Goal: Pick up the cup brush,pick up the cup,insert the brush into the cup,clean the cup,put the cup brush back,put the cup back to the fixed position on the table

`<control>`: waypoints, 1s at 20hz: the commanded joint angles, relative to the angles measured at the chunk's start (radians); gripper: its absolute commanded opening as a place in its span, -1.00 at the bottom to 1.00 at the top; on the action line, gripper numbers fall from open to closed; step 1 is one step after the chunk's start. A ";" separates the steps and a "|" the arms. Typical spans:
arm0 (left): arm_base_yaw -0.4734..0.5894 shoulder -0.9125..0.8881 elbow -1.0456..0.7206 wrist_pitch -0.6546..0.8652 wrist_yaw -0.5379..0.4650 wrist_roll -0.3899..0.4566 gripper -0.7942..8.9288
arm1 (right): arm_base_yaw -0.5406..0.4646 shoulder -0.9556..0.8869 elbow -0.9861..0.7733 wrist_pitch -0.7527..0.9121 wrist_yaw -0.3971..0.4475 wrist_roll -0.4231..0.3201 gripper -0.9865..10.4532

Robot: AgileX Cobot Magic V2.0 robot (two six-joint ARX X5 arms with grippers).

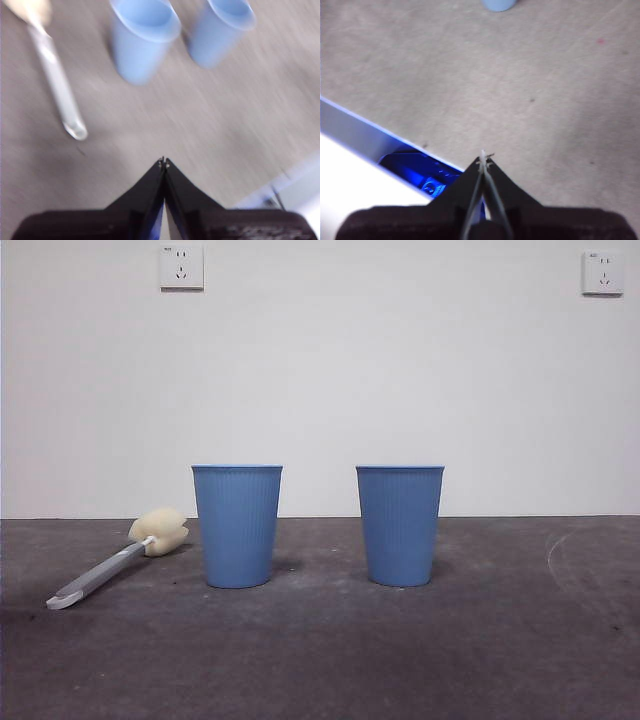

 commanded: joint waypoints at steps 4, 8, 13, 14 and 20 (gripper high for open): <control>0.008 0.021 -0.008 0.249 -0.418 0.181 -0.85 | 0.001 0.000 -0.001 0.003 0.052 0.006 -0.82; 0.153 -0.072 -0.098 0.564 -0.433 0.333 -0.85 | 0.001 0.000 -0.001 0.003 0.053 0.006 -0.82; 0.338 -0.288 -0.385 0.846 -0.147 0.391 -0.85 | 0.001 0.000 -0.001 0.003 0.053 0.006 -0.82; 0.356 -0.322 -0.428 0.844 -0.098 0.397 -0.85 | 0.001 0.000 -0.001 0.003 0.053 0.006 -0.82; 0.435 -0.491 -0.589 0.629 -0.002 0.395 -0.85 | 0.001 0.000 -0.001 0.003 0.053 0.006 -0.82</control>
